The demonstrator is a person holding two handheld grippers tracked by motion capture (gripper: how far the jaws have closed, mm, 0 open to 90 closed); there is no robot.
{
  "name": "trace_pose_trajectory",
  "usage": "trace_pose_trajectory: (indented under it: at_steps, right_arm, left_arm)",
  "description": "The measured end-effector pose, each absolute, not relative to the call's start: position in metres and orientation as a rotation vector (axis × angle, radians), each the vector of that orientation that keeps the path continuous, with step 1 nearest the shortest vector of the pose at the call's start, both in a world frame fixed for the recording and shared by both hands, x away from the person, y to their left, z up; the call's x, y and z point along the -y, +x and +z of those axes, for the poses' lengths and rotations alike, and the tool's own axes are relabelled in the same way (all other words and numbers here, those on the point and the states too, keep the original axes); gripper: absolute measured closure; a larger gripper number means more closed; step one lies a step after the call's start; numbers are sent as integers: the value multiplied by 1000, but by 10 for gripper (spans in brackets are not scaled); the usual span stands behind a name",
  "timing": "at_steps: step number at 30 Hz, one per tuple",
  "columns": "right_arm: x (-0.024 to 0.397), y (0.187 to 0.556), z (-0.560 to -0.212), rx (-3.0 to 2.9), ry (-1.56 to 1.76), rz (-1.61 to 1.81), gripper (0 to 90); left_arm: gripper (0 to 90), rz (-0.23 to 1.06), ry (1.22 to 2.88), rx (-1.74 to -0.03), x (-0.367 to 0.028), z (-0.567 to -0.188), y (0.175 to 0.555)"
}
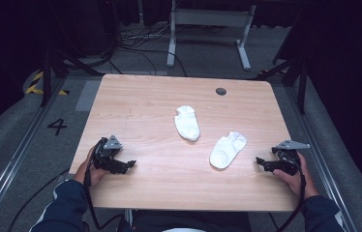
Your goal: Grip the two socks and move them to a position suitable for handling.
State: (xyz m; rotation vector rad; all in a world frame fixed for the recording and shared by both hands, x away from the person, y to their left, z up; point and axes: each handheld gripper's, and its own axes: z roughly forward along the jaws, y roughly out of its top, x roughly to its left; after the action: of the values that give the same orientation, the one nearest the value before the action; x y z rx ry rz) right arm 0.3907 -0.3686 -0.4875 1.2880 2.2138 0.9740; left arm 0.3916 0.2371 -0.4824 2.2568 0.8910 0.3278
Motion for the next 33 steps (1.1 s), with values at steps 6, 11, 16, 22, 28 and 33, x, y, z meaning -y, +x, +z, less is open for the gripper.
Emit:
trace_pose_trajectory:
  at_steps: [6, 11, 16, 22, 28, 33]
  right_arm:
    - [369, 391, -488, -2214, 1286, 974, 142]
    - [368, 391, -487, -2209, 1292, 971, 141]
    - [368, 390, -487, -2207, 1295, 969, 141]
    - [367, 392, -485, -2226, 1291, 948, 163]
    - [355, 392, -473, -2203, 1249, 983, 220]
    - [333, 389, -459, -2208, 1150, 1033, 306]
  left_arm:
    - [115, 325, 2256, -889, -237, -482, 392]
    - [115, 329, 2259, -892, -237, -482, 392]
    - [136, 324, 2277, -917, -234, -479, 393]
    - [188, 375, 2292, -896, -213, -473, 402]
    - [194, 347, 2280, -816, -191, -462, 415]
    - [248, 383, 2265, -766, -166, -452, 426]
